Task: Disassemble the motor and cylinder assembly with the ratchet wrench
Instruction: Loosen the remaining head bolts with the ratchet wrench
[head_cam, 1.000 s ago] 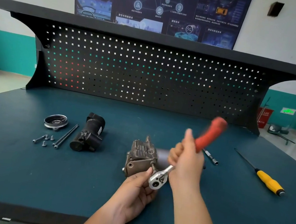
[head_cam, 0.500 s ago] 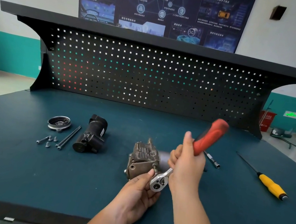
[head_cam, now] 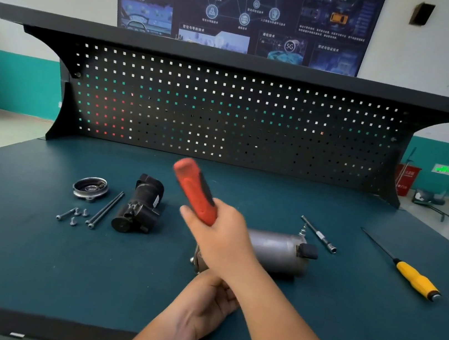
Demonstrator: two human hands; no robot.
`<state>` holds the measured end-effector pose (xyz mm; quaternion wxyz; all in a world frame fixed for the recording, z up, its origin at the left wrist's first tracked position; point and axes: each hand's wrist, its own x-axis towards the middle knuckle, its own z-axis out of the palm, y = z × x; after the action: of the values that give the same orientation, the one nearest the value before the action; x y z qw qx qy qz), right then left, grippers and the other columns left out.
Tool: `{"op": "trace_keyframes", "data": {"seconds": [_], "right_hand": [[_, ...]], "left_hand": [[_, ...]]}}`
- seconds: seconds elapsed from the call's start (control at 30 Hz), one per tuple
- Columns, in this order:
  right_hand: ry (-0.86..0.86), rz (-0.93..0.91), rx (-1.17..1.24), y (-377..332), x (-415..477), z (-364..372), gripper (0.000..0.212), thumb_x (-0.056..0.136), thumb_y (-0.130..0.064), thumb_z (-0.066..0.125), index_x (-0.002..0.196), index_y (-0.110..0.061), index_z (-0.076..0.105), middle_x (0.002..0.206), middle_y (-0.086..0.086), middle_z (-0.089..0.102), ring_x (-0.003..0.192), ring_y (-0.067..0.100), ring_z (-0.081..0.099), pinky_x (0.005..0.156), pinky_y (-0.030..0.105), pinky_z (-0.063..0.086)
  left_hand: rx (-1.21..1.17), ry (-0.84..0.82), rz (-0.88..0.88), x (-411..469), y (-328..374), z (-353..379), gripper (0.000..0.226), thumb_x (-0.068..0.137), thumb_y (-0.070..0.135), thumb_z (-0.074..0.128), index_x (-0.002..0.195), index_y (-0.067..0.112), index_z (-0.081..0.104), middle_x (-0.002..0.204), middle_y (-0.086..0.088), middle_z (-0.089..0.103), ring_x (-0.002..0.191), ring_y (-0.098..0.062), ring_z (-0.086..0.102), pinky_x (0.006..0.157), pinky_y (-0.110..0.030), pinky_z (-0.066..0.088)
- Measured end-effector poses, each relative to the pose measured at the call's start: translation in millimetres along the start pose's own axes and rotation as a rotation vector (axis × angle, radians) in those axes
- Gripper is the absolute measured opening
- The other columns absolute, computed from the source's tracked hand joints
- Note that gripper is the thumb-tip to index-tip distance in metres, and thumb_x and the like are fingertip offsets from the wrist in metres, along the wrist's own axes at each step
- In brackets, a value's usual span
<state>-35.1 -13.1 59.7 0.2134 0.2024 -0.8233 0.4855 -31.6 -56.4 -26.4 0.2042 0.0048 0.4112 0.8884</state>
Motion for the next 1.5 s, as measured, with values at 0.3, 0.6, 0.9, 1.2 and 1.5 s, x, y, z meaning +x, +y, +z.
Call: {"op": "trace_keyframes", "data": {"seconds": [0.3,0.6,0.9,1.2,1.5], "right_hand": [[0.779,0.365,0.950,25.0,-18.1,-39.4,0.040,0.095,-0.024,0.056,0.062,-0.020,0.033,0.039,-0.012,0.029,0.031,0.003,0.026,0.032,0.014,0.021],[0.929,0.510,1.199,40.0,-30.2,-48.6,0.035,0.096,-0.020,0.049,0.066,-0.019,0.032,0.041,-0.011,0.025,0.032,0.004,0.023,0.031,0.016,0.021],[0.329,0.208,0.409,11.7,2.8,-26.9,0.031,0.087,-0.022,0.065,0.064,-0.021,0.045,0.039,-0.012,0.040,0.037,0.002,0.035,0.040,0.017,0.031],[-0.029,0.015,0.026,-4.3,4.0,0.5,0.040,0.088,-0.034,0.062,0.057,-0.057,0.049,0.044,-0.021,0.047,0.044,0.001,0.040,0.045,0.012,0.031],[0.556,0.262,0.725,13.1,-12.1,-28.2,0.039,0.091,-0.019,0.061,0.056,-0.022,0.044,0.039,-0.011,0.035,0.033,0.003,0.030,0.034,0.016,0.026]], "left_hand": [[-0.079,0.054,-0.009,2.6,-3.8,1.7,0.013,0.068,0.022,0.066,0.073,0.011,0.073,0.077,-0.008,0.071,0.061,-0.015,0.067,0.058,-0.024,0.052],[-0.060,0.074,-0.017,1.3,-1.6,5.1,0.019,0.067,0.026,0.066,0.061,0.012,0.076,0.072,-0.006,0.073,0.058,-0.011,0.068,0.054,-0.020,0.054],[-0.040,0.046,-0.018,3.2,-4.5,3.4,0.020,0.080,0.023,0.061,0.091,0.008,0.069,0.082,-0.010,0.071,0.072,-0.020,0.066,0.083,-0.035,0.050],[-0.007,0.045,0.018,-4.3,0.3,3.6,0.025,0.091,-0.001,0.048,0.077,0.001,0.068,0.072,-0.013,0.062,0.057,-0.020,0.064,0.051,-0.027,0.054],[-0.071,0.040,0.016,-0.8,-2.7,4.1,0.011,0.075,0.018,0.064,0.079,0.011,0.071,0.077,-0.007,0.071,0.063,-0.014,0.066,0.069,-0.029,0.050]]}}
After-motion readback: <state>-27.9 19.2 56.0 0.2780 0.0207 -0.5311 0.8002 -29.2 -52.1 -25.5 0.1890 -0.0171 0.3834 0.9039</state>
